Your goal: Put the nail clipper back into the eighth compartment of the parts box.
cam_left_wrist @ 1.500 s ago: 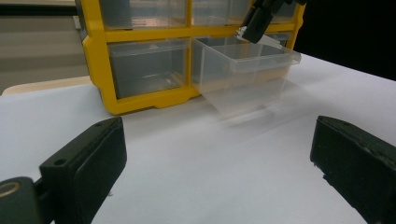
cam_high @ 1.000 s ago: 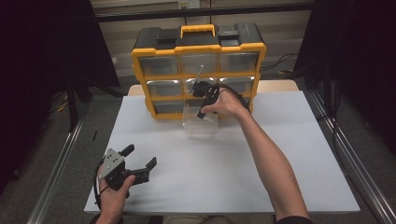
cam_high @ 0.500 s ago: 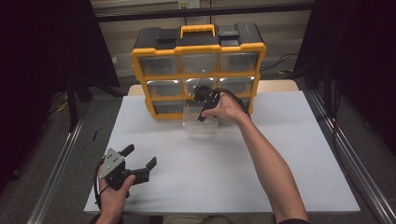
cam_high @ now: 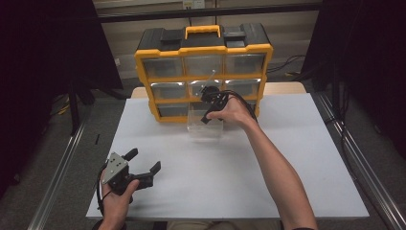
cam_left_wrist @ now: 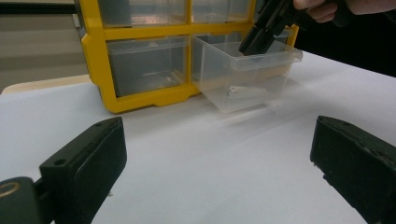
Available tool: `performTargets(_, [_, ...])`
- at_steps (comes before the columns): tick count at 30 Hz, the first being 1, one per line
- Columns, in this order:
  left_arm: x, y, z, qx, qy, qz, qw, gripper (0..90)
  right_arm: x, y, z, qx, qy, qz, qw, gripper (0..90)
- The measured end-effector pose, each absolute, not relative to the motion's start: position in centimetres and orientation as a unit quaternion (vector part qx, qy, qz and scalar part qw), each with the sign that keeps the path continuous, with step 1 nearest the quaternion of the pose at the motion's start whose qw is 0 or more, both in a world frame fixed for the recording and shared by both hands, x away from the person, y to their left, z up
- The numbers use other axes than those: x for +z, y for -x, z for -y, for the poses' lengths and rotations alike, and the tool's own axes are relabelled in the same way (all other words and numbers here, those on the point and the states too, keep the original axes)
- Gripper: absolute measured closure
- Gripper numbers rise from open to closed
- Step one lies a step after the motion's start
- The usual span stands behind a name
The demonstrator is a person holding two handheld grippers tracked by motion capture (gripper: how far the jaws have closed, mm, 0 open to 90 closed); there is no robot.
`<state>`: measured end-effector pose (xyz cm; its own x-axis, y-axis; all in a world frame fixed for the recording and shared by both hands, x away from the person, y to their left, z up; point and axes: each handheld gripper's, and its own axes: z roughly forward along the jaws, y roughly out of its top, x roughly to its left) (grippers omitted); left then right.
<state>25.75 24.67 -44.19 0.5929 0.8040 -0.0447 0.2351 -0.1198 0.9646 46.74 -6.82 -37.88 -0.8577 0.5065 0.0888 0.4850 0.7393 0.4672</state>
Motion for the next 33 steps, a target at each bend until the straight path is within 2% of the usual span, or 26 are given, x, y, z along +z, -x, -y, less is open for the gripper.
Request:
performTargets(8, [-44.2, -25.7, -24.7, 0.258, -0.702, -0.370, 0.551, 3.8, -36.9, -46.4, 7.7, 0.299, -0.284, -0.910, 0.047, 51.0])
performTargets(11, [-44.2, -25.7, -24.7, 0.258, -0.702, -0.371, 0.551, 3.8, -36.9, -46.3, 8.0, 0.319, -0.292, -0.901, 0.045, 33.6])
performTargets(12, [-44.2, -25.7, -24.7, 0.258, -0.702, -0.371, 0.551, 3.8, -36.9, -46.2, 8.0, 0.323, -0.297, -0.897, 0.043, 33.0])
performTargets(14, [-44.2, -25.7, -24.7, 0.257, -0.701, -0.371, 0.553, 3.8, -37.0, -46.1, 8.2, 0.334, -0.303, -0.891, 0.052, 21.8])
performTargets(19, [-44.2, -25.7, -24.7, 0.257, -0.701, -0.371, 0.552, 3.8, -37.1, -45.5, 8.4, 0.369, -0.312, -0.873, 0.071, 7.7])
performTargets(24, [-44.2, -25.8, -24.7, 0.258, -0.698, -0.372, 0.555, 3.8, -37.4, -44.2, 9.0, 0.412, -0.317, -0.850, 0.084, 5.6])
performTargets(29, [-44.2, -25.8, -24.7, 0.258, -0.700, -0.373, 0.551, 3.8, -37.7, -43.1, 9.9, 0.454, -0.334, -0.815, 0.134, 7.0])
performTargets(33, [-44.3, -25.9, -24.7, 0.258, -0.701, -0.375, 0.550, 3.8, -38.2, -42.2, 10.5, 0.462, -0.345, -0.802, 0.156, 6.9])
